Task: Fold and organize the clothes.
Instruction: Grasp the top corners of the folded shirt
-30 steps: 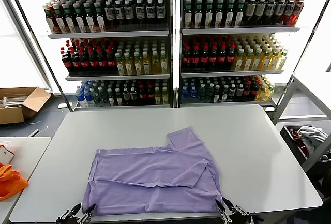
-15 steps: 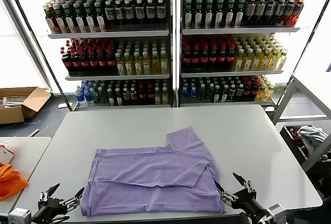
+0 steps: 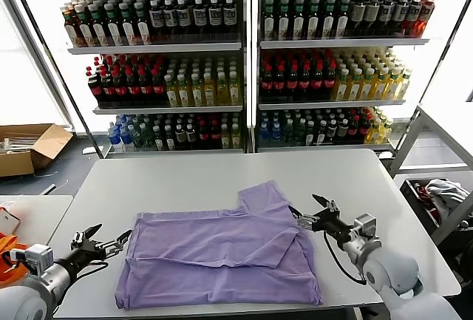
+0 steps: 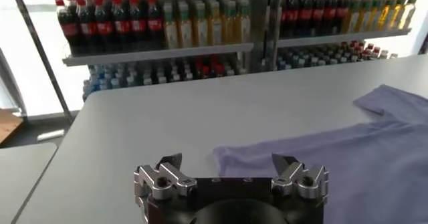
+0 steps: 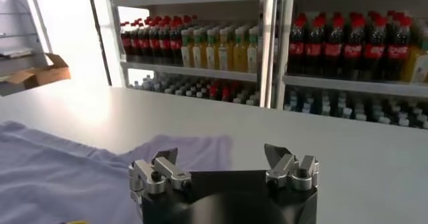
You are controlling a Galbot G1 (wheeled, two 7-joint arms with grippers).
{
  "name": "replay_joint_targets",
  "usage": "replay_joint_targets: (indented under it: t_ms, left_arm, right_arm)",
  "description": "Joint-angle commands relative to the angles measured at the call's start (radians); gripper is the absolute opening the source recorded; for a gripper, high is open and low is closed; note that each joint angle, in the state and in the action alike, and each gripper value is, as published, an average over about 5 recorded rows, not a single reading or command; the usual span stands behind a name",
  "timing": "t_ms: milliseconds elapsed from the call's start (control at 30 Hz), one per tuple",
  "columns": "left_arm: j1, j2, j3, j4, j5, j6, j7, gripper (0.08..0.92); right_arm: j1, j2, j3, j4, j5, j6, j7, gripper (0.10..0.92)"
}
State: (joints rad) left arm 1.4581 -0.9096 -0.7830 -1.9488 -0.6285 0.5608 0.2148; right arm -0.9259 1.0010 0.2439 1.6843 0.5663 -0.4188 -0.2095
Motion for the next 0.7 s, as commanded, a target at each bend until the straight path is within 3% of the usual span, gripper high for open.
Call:
replay_joint_targets:
  t_ms: [33,367,700]
  left_arm:
    - [-0.311,0.078,0.255,0.257,-0.056,0.002,0.007,0.823]
    - [-0.386,0.044,0.333,0.356,-0.053,0.005,0.000,0.823]
    - [-0.386,0.021,0.342,0.370,-0.057,0.013,-0.002,0.823]
  right_arm:
    - [0.295,0.118,-0.165,-0.294,0.005,-0.039,-0.007,0.823]
    - [0.323,0.195,-0.185,-0.383,-0.043,-0.043,0.015,0.823]
    - [0.331,0.241,-0.209,-0.450,-0.069,-0.040,0.040,0.823]
